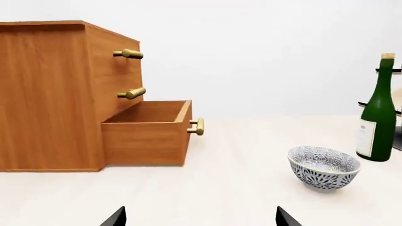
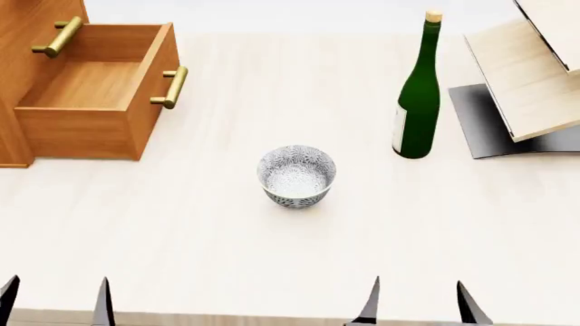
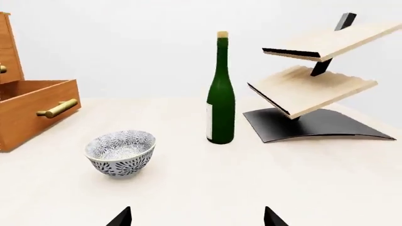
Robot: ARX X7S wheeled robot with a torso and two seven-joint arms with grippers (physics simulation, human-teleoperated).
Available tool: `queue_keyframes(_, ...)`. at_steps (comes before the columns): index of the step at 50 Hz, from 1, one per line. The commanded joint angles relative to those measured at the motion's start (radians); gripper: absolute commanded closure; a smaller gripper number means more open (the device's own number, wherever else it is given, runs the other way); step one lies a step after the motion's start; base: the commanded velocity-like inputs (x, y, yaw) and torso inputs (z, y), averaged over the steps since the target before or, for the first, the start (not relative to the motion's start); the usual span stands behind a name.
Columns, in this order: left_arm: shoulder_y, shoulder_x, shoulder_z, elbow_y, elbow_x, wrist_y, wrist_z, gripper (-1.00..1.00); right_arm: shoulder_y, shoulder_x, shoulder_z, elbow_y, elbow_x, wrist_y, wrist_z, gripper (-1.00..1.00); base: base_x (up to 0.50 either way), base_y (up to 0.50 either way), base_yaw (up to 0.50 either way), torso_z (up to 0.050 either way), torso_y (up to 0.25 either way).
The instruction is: Put the bowl on top of the cabinet.
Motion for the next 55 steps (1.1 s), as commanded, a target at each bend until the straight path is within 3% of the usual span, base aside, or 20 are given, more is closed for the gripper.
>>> queue_keyframes(1,0.004,-0.06,-0.063,0.189,-0.016,-0.068,-0.038,-1.0,0.042,0.074,0.082,-0.205,0.032,0.099,0.041,-1.0,0.0,0.0,0.0,0.0,0.0)
queue_keyframes(4,0.007,-0.088,-0.06,0.223,0.04,-0.066,-0.051,-1.0,0.06,0.089,0.111,-0.243,0.067,0.142,0.04,-1.0,0.0,0.0,0.0,0.0,0.0)
queue_keyframes(9,0.001,-0.118,-0.145,0.346,-0.04,-0.138,-0.056,-1.0,0.106,0.155,0.212,-0.36,0.122,0.24,0.052,-1.0,0.0,0.0,0.0,0.0,0.0)
queue_keyframes(22,-0.018,-0.198,-0.49,0.463,-0.218,-0.252,-0.116,-1.0,0.07,0.274,0.506,-0.469,0.286,0.331,0.006,-1.0,0.0,0.0,0.0,0.0,0.0)
queue_keyframes(25,0.001,-0.188,-0.547,0.461,-0.26,-0.221,-0.105,-1.0,0.071,0.27,0.615,-0.483,0.377,0.356,0.001,-1.0,0.0,0.0,0.0,0.0,0.0)
queue_keyframes(36,0.05,-0.219,-0.755,0.493,-0.351,-0.242,-0.13,-1.0,0.02,0.262,0.808,-0.46,0.446,0.282,-0.063,-1.0,0.0,0.0,0.0,0.0,0.0)
queue_keyframes(41,0.069,-0.21,-0.795,0.488,-0.381,-0.217,-0.111,-1.0,0.003,0.236,0.868,-0.447,0.512,0.266,-0.093,-1.0,0.0,0.0,0.0,0.0,0.0)
queue_keyframes(55,0.068,-0.197,-0.793,0.464,-0.366,-0.185,-0.106,-1.0,-0.005,0.24,0.838,-0.458,0.494,0.248,-0.11,-1.0,0.0,0.48,0.0,0.0,0.0)
